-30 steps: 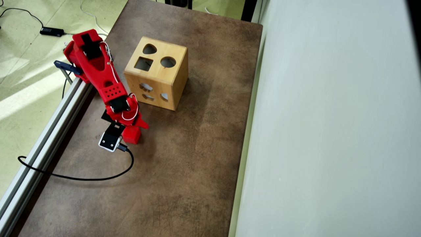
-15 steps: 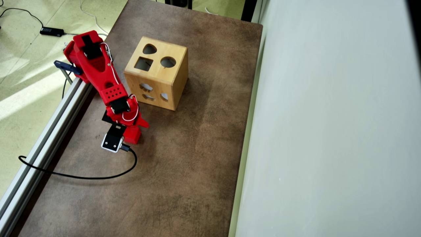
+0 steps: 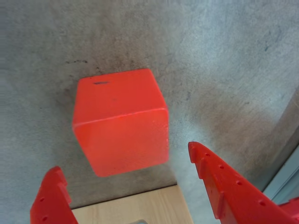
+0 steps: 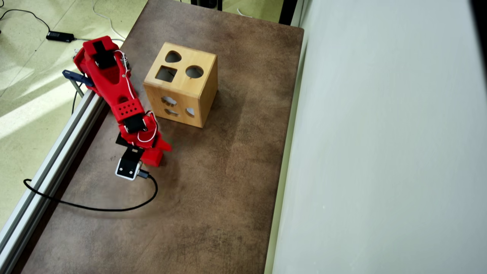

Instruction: Pick and place the red cube on the square hole

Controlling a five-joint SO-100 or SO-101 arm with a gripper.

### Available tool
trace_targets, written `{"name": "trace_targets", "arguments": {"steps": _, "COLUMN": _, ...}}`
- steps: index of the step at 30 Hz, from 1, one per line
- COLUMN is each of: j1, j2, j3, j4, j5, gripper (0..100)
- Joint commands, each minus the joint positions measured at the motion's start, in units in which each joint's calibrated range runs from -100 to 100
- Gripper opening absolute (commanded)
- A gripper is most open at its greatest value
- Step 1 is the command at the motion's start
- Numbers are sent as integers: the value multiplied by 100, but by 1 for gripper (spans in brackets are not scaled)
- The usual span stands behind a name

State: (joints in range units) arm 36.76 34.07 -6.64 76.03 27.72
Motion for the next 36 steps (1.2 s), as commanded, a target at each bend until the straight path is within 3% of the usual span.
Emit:
{"name": "trace_targets", "arguments": {"steps": 1, "j1": 24, "j2": -65, "j3": -204, "j4": -48, "j5": 29, "gripper": 40}}
{"name": "trace_targets", "arguments": {"steps": 36, "j1": 113, "j2": -48, "j3": -642, "j4": -168, "j5": 98, "gripper": 40}}
